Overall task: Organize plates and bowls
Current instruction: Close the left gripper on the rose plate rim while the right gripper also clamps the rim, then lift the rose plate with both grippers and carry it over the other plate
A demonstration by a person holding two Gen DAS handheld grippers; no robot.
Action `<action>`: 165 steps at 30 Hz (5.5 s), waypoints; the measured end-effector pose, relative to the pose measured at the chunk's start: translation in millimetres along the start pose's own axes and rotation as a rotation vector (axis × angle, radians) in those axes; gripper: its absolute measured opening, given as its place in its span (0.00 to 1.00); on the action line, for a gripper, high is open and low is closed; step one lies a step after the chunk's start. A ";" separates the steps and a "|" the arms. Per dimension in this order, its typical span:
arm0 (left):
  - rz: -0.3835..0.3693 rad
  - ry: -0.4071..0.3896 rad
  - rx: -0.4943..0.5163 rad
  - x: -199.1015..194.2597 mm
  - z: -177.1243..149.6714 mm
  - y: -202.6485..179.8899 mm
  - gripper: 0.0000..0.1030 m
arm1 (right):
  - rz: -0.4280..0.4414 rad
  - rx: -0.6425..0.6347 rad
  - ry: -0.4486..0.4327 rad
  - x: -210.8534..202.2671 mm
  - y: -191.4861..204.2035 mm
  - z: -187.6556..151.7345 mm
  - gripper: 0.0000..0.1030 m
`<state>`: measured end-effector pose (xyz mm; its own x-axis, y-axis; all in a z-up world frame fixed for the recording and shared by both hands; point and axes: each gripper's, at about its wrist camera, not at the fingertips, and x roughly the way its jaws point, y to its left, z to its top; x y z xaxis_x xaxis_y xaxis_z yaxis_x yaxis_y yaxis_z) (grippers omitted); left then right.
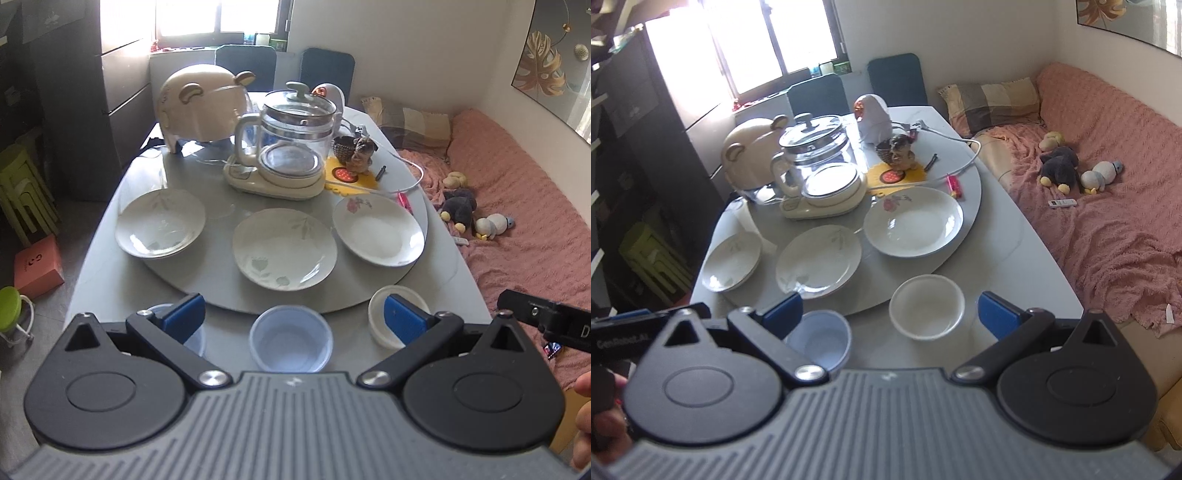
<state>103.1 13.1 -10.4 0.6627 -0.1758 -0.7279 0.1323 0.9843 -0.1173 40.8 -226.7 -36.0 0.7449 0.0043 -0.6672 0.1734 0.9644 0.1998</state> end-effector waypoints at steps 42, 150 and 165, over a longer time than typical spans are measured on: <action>0.004 0.282 0.066 381.1 132.2 -105.4 0.68 | 0.076 0.020 0.333 348.6 -146.5 126.9 0.73; -0.153 0.329 -0.232 375.5 137.2 -34.5 0.16 | 0.303 -0.015 0.382 366.8 -132.7 163.1 0.12; -0.135 0.274 -0.323 311.6 108.9 48.8 0.15 | 0.322 -0.082 0.313 331.2 -56.5 158.1 0.12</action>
<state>396.4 4.3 -169.4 0.4295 -0.3345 -0.8388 -0.0617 0.9158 -0.3968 379.5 -321.6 -154.8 0.5194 0.3754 -0.7676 -0.0961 0.9183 0.3840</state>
